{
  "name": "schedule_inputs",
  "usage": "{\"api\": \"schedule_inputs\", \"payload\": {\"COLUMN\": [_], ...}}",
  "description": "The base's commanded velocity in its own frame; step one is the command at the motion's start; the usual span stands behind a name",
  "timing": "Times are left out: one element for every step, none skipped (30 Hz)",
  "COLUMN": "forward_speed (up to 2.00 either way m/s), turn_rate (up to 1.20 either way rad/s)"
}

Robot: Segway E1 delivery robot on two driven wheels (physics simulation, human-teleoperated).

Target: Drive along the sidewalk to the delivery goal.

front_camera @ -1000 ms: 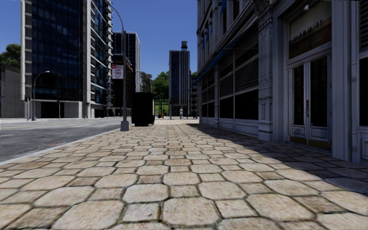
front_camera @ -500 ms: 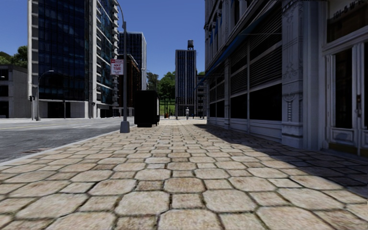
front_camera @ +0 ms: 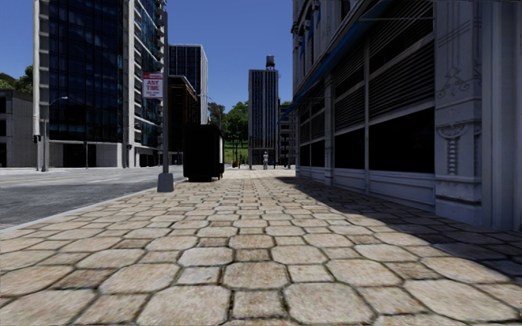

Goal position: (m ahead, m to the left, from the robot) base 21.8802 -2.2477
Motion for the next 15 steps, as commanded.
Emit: {"api": "schedule_inputs", "payload": {"forward_speed": [2.0,2.0,2.0,2.0,2.0,2.0,2.0,2.0,2.0,2.0,2.0,2.0,2.0,2.0,2.0], "turn_rate": [0.0,0.0,0.0,0.0,0.0,0.0,0.0,0.0,0.0,0.0,0.0,0.0,0.0,0.0,0.0]}}
